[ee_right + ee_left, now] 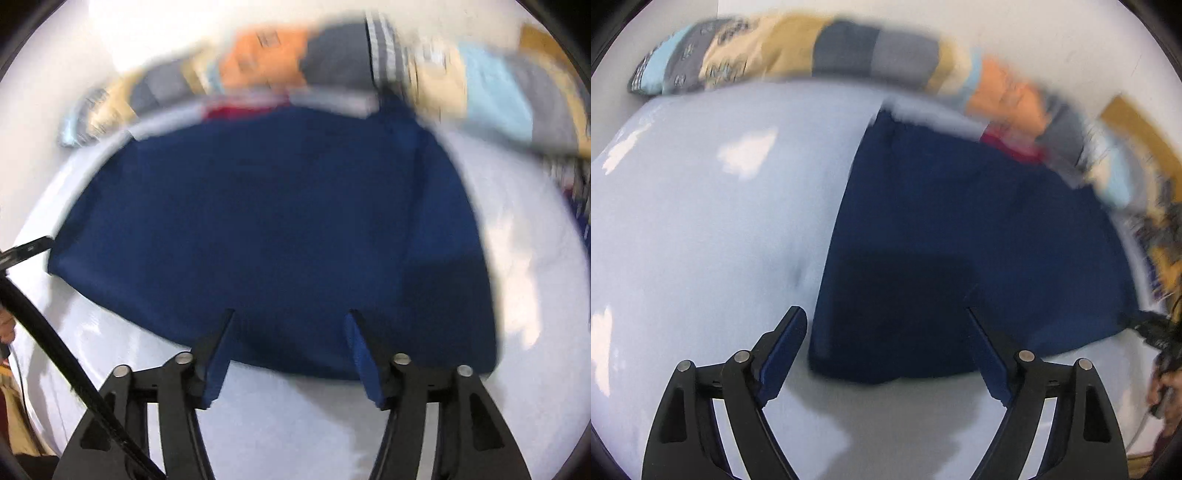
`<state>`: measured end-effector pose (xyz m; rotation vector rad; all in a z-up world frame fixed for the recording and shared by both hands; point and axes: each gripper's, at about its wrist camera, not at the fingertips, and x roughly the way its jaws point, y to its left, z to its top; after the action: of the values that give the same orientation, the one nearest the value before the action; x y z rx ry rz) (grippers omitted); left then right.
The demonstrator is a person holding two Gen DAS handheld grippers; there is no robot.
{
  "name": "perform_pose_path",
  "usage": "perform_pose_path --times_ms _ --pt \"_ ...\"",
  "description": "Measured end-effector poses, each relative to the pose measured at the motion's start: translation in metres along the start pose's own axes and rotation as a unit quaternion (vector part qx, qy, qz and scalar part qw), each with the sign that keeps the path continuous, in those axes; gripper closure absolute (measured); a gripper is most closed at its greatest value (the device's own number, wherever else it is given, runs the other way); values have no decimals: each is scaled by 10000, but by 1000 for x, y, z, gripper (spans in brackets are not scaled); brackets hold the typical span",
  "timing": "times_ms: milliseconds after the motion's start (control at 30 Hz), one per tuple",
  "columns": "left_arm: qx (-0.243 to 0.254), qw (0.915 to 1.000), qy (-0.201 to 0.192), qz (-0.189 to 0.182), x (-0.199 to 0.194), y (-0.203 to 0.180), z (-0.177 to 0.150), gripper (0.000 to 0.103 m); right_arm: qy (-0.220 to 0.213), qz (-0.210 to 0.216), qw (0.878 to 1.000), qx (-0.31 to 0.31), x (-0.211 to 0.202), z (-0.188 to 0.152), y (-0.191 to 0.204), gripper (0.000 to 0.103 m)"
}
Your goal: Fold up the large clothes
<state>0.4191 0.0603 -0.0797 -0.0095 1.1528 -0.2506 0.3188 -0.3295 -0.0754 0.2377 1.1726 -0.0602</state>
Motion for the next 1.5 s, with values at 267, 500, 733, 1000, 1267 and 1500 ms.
perform_pose_path --times_ms 267,500,733,1000,1267,1500 --pt "-900 9944 -375 -409 -61 -1 -30 18 -372 452 9961 653 -65 -25 3 37" --pt "-1498 9847 -490 -750 -84 -21 -65 17 -699 1006 9784 1665 -98 -60 -14 34" --pt "-2880 9483 -7 -1331 -34 37 -91 17 -994 1578 9268 3261 -94 -94 -106 34" --pt "-3422 9147 -256 -2134 -22 88 -88 17 -1069 1824 9021 3761 -71 -103 -140 34" --pt "-3484 8938 -336 -2804 -8 107 -77 17 -1049 1776 9033 3762 -27 -81 -142 34" --pt "-3436 8889 -398 -3005 3 105 -59 9 -1291 2098 8846 3959 -6 -64 -145 34"
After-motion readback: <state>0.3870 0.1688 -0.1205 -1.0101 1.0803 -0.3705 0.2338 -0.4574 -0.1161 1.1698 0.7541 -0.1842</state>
